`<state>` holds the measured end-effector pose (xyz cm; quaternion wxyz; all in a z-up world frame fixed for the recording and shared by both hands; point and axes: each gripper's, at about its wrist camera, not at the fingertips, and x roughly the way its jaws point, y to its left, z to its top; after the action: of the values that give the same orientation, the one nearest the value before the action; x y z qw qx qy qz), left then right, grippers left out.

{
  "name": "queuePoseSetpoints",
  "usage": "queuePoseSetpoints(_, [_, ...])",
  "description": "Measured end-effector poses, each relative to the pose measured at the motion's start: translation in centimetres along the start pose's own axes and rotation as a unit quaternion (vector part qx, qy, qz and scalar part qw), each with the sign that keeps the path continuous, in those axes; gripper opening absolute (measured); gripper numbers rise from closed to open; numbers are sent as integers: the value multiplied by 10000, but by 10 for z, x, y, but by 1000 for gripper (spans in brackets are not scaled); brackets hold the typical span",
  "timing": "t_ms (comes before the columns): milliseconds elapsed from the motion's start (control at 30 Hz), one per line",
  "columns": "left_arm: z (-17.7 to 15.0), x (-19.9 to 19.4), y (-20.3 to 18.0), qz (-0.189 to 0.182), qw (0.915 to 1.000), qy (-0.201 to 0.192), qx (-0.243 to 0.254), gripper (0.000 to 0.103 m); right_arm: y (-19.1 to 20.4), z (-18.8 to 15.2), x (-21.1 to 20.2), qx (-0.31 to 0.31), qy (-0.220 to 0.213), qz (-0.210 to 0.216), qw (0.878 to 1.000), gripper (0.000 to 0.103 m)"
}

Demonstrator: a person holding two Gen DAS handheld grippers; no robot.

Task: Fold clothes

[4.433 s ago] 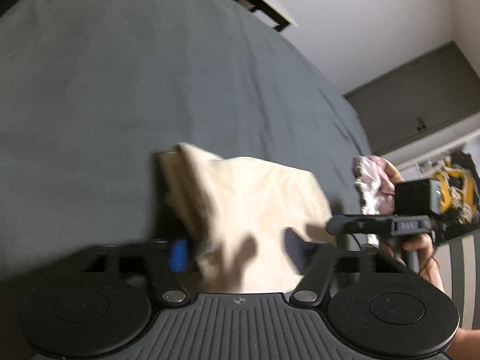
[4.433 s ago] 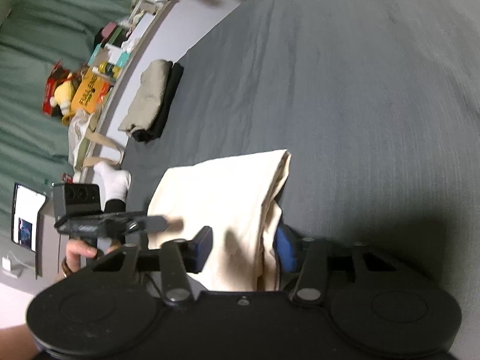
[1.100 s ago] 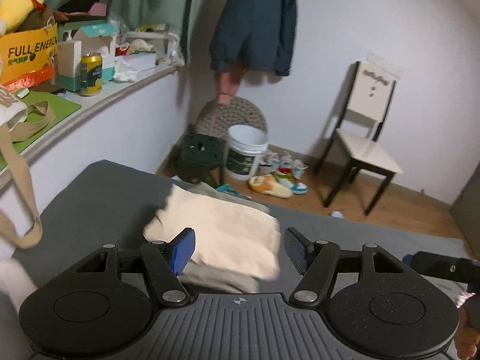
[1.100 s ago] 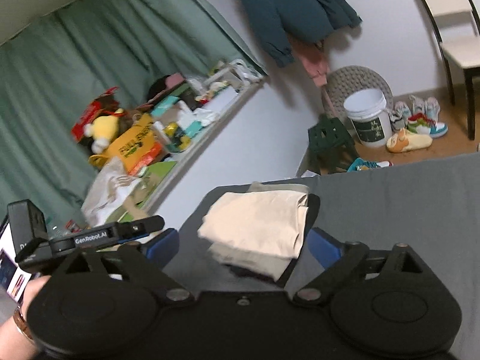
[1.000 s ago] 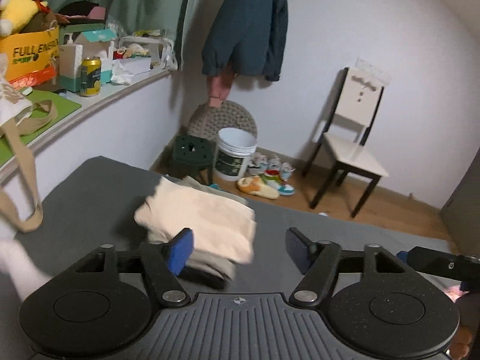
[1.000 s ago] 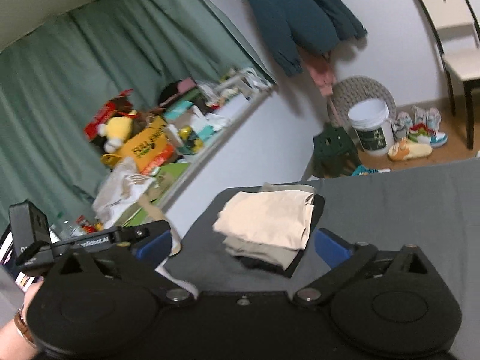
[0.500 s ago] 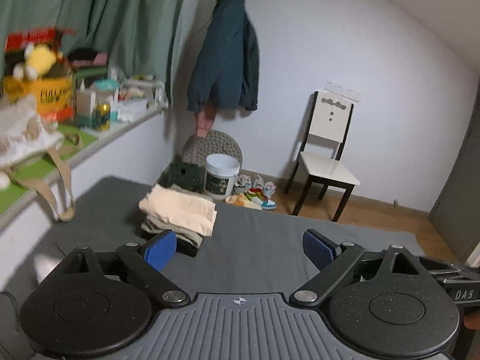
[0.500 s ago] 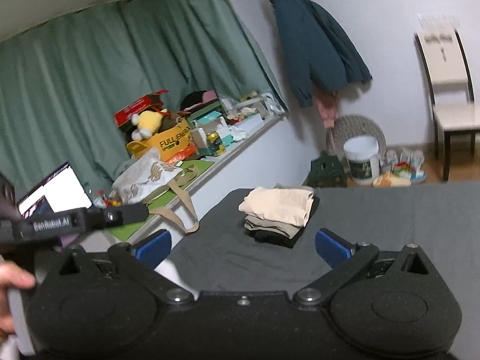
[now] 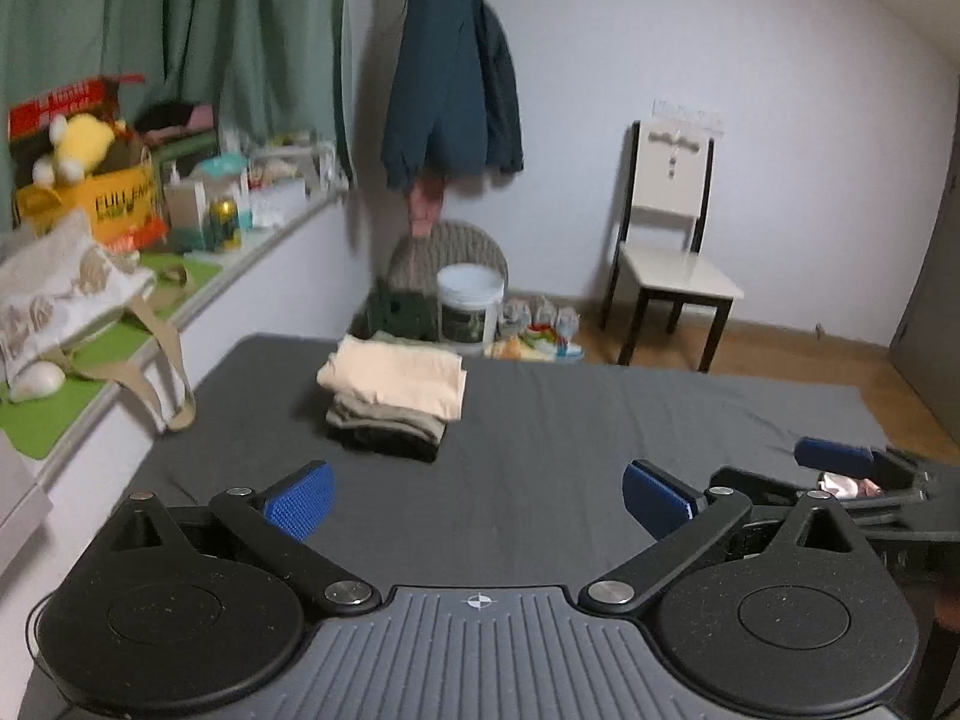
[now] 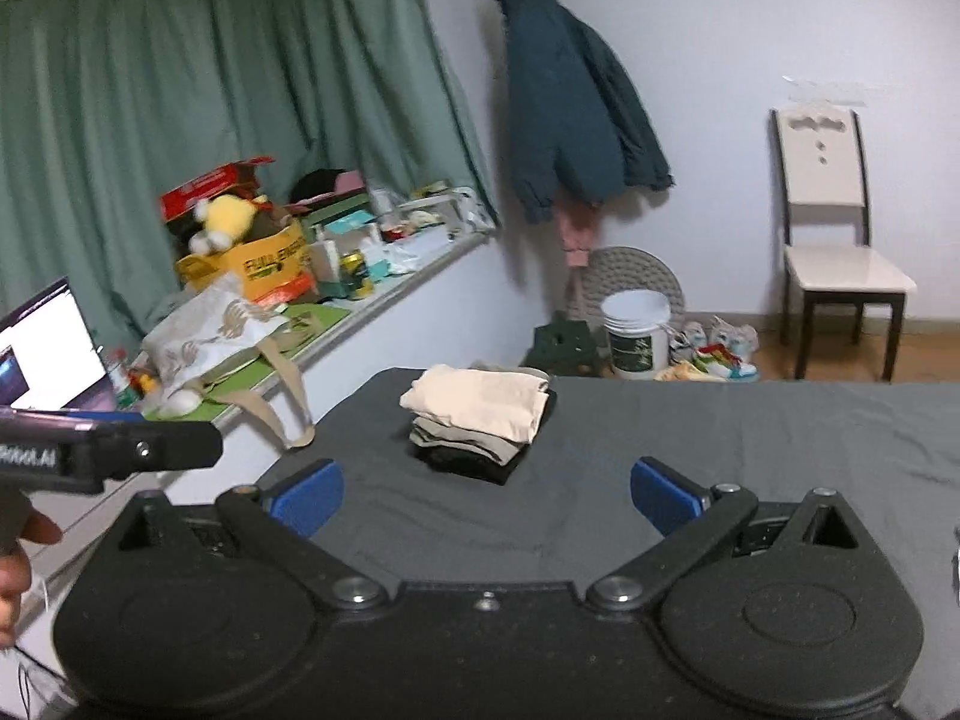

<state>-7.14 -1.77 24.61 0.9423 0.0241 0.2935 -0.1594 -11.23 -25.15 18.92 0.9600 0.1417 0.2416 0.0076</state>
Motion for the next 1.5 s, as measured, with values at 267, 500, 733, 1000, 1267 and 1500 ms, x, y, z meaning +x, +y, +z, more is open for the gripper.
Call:
queuePoseSetpoints(267, [-7, 14, 15, 237, 9990, -44, -369, 102, 39, 21, -10, -727, 190, -185, 9970, 103])
queuePoseSetpoints(500, [-8, 15, 35, 511, 9962, -149, -693, 102, 85, 60, -30, -1286, 526, -152, 9902, 103])
queuePoseSetpoints(733, [-40, 25, 27, 978, 9945, 275, -241, 103, 79, 34, -21, -1063, 757, -255, 9911, 103])
queuePoseSetpoints(1000, [-52, 25, 16, 1051, 9928, 568, 56, 102, 52, 33, 0, -639, 1134, -674, 9892, 103])
queuePoseSetpoints(1267, [-36, 8, -9, 1210, 9924, 241, -42, 102, 38, 31, 0, -792, 991, -656, 9898, 103])
queuePoseSetpoints(1500, [-32, 3, -43, 1038, 9942, 162, 229, 102, 19, 33, 1, -942, 1184, -749, 9856, 103])
